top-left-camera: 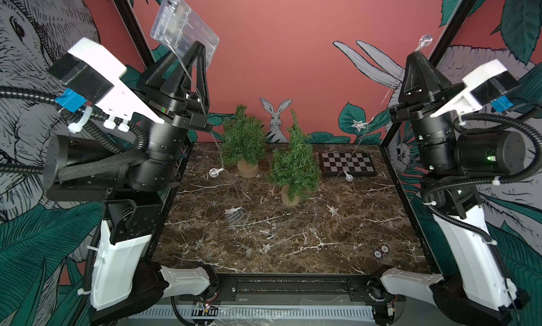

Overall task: Wrap string light around the christmas tree
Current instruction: Pick up the light string from the center of the board, then wrap the light string around the Christmas tree.

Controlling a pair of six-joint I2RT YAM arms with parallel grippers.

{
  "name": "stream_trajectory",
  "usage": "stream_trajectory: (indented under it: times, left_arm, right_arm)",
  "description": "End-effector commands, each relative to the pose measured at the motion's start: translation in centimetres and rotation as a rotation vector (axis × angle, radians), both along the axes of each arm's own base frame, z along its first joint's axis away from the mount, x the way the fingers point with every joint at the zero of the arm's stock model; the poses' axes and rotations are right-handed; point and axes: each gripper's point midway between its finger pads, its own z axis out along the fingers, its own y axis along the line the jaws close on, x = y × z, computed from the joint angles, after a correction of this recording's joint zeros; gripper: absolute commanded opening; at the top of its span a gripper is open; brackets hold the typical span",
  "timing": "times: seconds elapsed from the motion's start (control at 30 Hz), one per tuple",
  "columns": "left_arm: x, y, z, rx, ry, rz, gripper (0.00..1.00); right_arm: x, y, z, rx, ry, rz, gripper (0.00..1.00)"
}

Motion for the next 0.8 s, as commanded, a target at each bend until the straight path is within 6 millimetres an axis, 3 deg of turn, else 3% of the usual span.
stream_trajectory:
  times: [0.0, 0.27, 0.5, 0.77]
  left_arm:
    - [0.4, -0.9, 1.1, 0.003, -0.018, -0.004, 0.00]
    - [3.0, -0.4, 3.0, -0.054, -0.030, 0.194, 0.00]
    - [8.6, -2.2, 1.0, -0.017, 0.043, 0.329, 0.00]
    - [15.5, 0.8, 0.2, -0.170, 0.112, 0.334, 0.00]
  right_arm:
    - [-1.2, -1.6, 2.2, 0.086, -0.053, -0.010, 0.00]
    - [-0.1, -3.4, 4.3, 0.175, -0.069, -0.118, 0.00]
    - [0.5, -2.0, 5.2, 0.184, -0.100, -0.041, 0.00]
    - [2.1, -1.3, 6.6, 0.217, -0.112, -0.031, 0.00]
